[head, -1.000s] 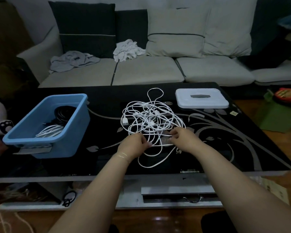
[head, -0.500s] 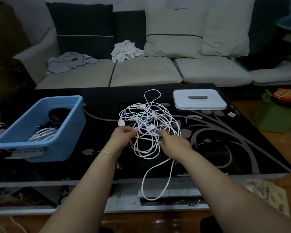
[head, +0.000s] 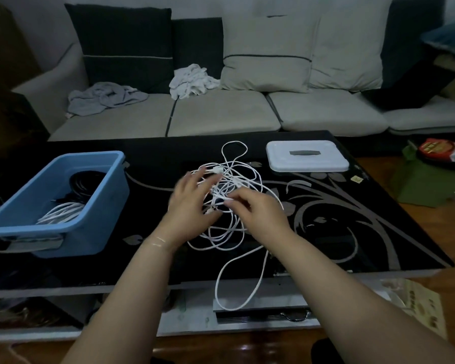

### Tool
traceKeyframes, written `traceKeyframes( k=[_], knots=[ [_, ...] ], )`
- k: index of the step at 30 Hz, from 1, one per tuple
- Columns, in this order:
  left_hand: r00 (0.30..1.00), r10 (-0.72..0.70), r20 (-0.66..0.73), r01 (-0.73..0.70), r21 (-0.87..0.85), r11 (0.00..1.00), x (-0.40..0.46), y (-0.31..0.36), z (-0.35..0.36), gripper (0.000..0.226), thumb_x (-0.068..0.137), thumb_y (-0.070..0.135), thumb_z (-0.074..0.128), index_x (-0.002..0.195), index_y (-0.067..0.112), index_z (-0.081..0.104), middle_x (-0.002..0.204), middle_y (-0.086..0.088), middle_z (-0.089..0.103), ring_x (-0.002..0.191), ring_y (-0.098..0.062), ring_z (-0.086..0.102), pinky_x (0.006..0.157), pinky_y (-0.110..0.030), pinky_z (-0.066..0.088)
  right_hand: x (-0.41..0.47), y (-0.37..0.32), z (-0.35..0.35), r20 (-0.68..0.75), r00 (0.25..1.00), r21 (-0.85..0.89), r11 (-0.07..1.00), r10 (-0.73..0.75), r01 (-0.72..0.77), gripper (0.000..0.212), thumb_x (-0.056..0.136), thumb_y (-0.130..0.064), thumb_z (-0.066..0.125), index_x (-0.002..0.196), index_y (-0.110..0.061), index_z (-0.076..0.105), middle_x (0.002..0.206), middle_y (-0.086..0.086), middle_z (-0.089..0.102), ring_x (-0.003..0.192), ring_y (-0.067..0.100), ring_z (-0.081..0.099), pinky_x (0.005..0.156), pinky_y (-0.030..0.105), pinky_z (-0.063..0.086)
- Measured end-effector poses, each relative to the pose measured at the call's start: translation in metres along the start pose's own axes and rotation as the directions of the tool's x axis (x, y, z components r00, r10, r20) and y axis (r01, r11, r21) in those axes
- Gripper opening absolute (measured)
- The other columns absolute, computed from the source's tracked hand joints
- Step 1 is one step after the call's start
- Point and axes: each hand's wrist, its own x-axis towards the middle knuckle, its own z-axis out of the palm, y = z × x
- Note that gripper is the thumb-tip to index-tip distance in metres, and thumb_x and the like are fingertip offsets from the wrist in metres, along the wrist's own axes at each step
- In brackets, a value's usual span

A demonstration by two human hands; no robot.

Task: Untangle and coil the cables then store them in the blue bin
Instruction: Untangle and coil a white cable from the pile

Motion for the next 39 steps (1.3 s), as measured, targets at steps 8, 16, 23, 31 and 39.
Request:
traceKeyframes(
  k=[8,16,23,31,39],
  knots=[
    [0.973,-0.202,-0.113,0.208,0.039,0.977,0.002,-0.008,-0.006,0.018,0.095,0.029,0.054,0.099,0.017,0.067,0.104,-0.003,0.063,0.099,-0.026,0.059,0.080,-0.034,0.045,-0.013,-0.037,-0.033,-0.388,0.919,0.450,0.856,-0.069,0.254,0.029,0.095,-0.040,0.041,0.073,-0.022,0.046,0.062,-0.004,0.051,0.058,0.012,0.050,0.056,0.032,0.041],
    [0.898,-0.439,0.014,0.282,-0.784,0.553,0.002,0.005,-0.039,0.021,0.100,0.015,0.045,0.088,0.014,0.063,0.049,0.007,0.050,0.043,-0.009,0.046,0.050,-0.024,0.042,0.001,-0.004,-0.052,-0.099,0.925,0.257,0.908,0.367,-0.332,0.049,0.093,-0.031,0.055,0.049,-0.009,0.049,0.046,-0.003,0.038,0.045,0.012,0.032,0.054,0.029,0.027],
    [0.907,-0.162,0.388,0.415,-0.765,0.492,-0.012,0.019,-0.054,0.010,0.093,0.013,0.057,0.083,0.015,0.058,0.056,0.009,0.033,0.046,-0.002,0.027,0.041,-0.014,0.020,-0.007,-0.007,-0.043,0.038,0.958,-0.170,0.946,0.285,-0.275,0.047,0.097,-0.048,0.042,0.130,-0.018,0.054,0.125,0.004,0.058,0.118,0.020,0.053,0.095,0.032,0.042],
    [0.918,-0.168,0.360,0.395,-0.784,0.479,-0.012,0.036,-0.041,0.038,0.097,0.040,0.045,0.066,0.018,0.044,0.052,0.008,0.027,0.045,-0.005,0.018,0.037,-0.015,0.017,-0.022,-0.049,-0.028,0.359,0.918,0.384,0.870,0.168,-0.309,0.014,0.098,-0.025,0.052,0.092,-0.016,0.061,0.050,-0.007,0.053,0.045,0.009,0.054,0.066,0.035,0.051],
    [0.758,0.335,0.559,0.595,-0.804,-0.005,-0.017,0.038,-0.039,0.031,0.086,0.042,0.062,0.093,0.014,0.073,0.049,0.010,0.017,0.039,-0.002,0.014,0.033,-0.011,0.019,-0.035,-0.034,-0.035,0.227,0.925,0.080,0.941,0.304,-0.329,0.042,0.099,-0.046,0.036,0.076,-0.016,0.053,0.039,-0.006,0.045,0.038,0.015,0.048,0.050,0.034,0.047]
  ],
)
